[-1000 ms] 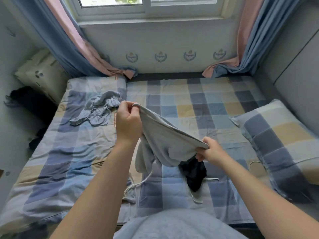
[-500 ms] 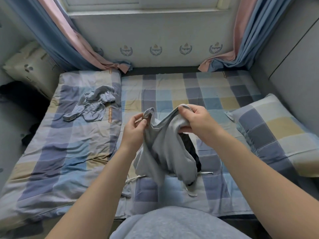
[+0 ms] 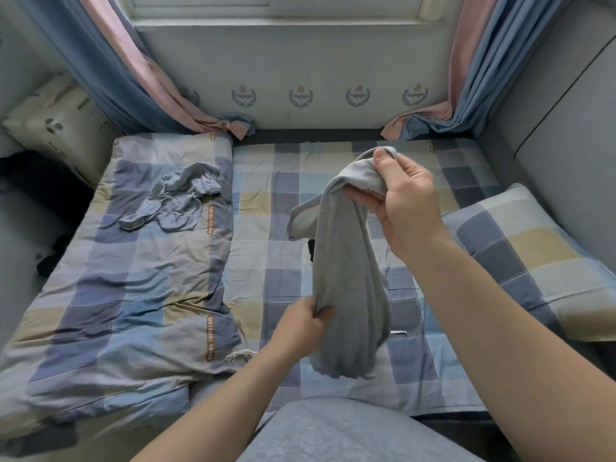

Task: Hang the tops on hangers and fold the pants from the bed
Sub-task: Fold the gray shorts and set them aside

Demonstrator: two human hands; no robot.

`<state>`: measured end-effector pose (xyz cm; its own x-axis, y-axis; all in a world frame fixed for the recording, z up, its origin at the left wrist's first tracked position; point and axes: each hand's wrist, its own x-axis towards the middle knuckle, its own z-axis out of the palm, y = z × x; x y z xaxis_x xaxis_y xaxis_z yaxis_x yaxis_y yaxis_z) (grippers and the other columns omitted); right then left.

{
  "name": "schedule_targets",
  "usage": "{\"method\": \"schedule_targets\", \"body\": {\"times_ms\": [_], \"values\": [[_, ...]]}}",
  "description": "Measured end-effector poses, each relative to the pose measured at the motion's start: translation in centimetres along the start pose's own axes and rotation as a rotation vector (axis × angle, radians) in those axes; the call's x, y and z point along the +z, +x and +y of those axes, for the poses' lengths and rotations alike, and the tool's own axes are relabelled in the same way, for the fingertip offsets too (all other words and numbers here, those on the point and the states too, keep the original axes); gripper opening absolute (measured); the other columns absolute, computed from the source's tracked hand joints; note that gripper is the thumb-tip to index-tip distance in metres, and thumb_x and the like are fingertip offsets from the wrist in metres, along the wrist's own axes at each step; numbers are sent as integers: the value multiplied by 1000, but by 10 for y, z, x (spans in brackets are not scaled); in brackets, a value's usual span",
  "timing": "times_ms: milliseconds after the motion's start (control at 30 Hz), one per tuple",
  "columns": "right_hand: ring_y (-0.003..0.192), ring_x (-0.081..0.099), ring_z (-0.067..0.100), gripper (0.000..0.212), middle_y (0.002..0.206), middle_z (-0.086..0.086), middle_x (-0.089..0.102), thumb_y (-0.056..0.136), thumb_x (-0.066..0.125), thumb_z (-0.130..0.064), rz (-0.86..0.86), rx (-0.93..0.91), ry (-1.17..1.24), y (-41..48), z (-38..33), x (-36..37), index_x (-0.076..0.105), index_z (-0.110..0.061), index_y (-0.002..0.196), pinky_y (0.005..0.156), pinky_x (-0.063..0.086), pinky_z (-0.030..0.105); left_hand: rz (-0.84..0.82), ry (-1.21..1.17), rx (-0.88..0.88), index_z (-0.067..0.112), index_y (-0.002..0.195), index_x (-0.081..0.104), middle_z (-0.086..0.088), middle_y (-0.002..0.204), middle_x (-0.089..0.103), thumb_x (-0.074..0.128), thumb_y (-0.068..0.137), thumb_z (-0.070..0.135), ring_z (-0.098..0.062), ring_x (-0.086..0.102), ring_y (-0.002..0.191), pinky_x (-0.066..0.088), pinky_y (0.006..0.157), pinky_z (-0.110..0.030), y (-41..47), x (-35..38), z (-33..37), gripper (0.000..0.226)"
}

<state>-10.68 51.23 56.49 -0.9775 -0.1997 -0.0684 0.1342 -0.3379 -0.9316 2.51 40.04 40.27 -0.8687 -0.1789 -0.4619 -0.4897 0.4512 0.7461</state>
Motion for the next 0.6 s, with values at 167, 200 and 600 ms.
{"method": "schedule_targets", "body": {"times_ms": [167, 200, 600], "values": [[114, 67, 25, 17, 123, 7, 69, 102, 55, -13, -78, 176, -195, -9, 18, -32, 67, -20, 112, 89, 59, 41, 83, -449, -85, 4, 84, 67, -12, 82, 71, 59, 99, 17, -29, 66, 82, 52, 71, -42, 6, -21, 6, 20], [115, 66, 26, 16, 122, 7, 69, 100, 58, -14, -127, 218, -248, -14, 26, -40, 68, -20, 111, 90, 58, 43, 111, -517, -101, 3, 85, 66, -13, 81, 69, 60, 100, 16, -28, 65, 80, 50, 71, -39, 6, -25, 10, 20], [128, 49, 0, 102, 131, -26, 52, 59, 85, -68, -584, 606, -688, -90, 137, -63, 35, -43, 144, 87, 47, 13, 215, -1043, -34, 2, 103, 63, -8, 70, 71, 58, 102, 21, -22, 72, 67, 60, 59, -33, -12, -78, 65, 19]]}}
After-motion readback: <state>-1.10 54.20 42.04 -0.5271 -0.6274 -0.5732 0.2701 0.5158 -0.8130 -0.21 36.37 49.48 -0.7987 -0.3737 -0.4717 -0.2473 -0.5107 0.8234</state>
